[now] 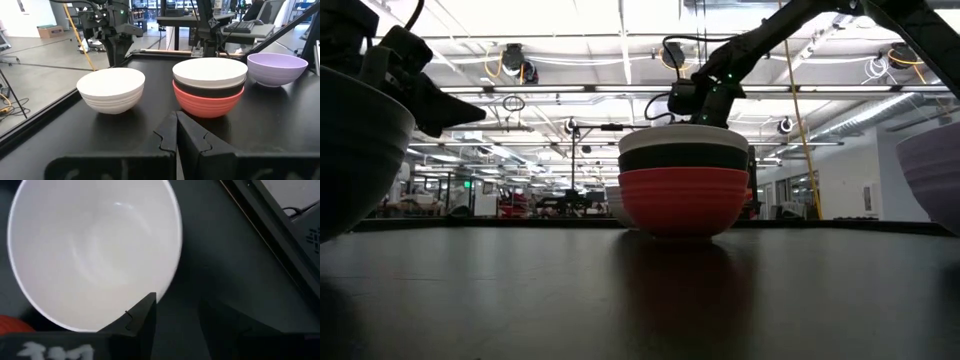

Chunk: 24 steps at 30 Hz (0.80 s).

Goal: Nest bowls inside each other
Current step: Stack the white bowl on top of the white bowl

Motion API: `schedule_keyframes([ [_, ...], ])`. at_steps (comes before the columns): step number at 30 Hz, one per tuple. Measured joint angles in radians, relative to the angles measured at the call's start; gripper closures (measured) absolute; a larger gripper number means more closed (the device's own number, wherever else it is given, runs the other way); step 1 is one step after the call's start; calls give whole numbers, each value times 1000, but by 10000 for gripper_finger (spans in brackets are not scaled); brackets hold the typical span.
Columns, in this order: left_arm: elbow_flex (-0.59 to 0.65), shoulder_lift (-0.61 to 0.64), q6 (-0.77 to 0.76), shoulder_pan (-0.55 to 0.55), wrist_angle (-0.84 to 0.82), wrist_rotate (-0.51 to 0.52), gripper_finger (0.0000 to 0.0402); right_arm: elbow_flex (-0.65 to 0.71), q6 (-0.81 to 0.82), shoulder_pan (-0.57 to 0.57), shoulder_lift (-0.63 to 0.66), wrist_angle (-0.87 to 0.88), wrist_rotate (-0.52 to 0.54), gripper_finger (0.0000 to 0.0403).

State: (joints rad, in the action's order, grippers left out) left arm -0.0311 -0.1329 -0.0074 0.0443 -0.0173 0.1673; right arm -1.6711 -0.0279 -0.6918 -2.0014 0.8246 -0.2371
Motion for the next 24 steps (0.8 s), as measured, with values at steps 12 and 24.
schedule_keyframes([
  [12,1,0,3,0,7,2,396,0,3,44,0,3,-3,271],
  [24,1,0,2,0,8,2,396,0,13,51,0,-11,2,271],
])
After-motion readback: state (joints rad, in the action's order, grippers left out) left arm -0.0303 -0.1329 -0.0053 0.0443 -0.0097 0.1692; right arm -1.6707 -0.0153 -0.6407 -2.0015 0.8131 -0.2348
